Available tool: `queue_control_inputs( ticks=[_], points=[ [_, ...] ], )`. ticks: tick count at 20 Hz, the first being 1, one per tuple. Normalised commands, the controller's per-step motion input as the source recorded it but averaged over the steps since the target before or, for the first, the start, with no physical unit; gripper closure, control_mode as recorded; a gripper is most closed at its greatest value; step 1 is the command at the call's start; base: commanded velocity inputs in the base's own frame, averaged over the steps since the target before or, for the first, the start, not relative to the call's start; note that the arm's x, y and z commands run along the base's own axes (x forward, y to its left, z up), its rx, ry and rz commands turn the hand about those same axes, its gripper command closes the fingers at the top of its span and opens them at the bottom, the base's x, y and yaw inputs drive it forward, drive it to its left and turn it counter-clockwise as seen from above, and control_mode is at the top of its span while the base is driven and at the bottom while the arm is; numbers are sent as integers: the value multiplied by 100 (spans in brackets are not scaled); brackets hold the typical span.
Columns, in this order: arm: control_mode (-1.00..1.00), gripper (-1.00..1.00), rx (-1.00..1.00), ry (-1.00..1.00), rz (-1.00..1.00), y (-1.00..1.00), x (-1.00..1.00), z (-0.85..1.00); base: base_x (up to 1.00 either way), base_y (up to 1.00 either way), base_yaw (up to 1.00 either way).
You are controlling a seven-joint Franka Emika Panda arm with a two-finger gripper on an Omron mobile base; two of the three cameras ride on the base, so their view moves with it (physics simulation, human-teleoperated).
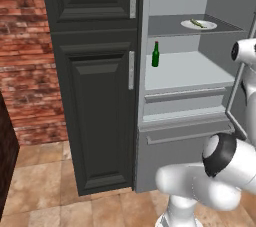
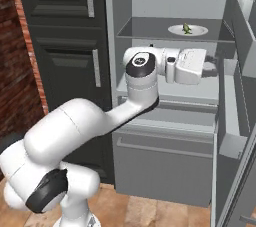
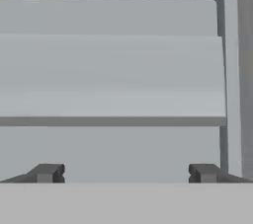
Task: Retrieve the fish from the fridge and place it on the saucepan with marinade on the stove.
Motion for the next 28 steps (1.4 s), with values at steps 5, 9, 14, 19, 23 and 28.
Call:
queue_control_inputs(
  ticks=[5, 9, 14, 19, 23, 28],
  points=[
    [-100, -100, 0, 11, 18, 85, -54, 4, 0, 0, 0],
    [-100, -100, 4, 7, 16, 65, -52, 19, 0, 0, 0],
    [-100, -100, 13, 9, 12, 46, -36, 36, 0, 0, 0],
    [-100, -100, 13, 10, 17, 73, -34, 25, 0, 0, 0],
    [-100, -100, 16, 9, 23, 73, -25, 7, 0, 0, 0],
    [-100, -100, 19, 10, 27, 66, -10, 0, 0, 0, 0]
  ],
)
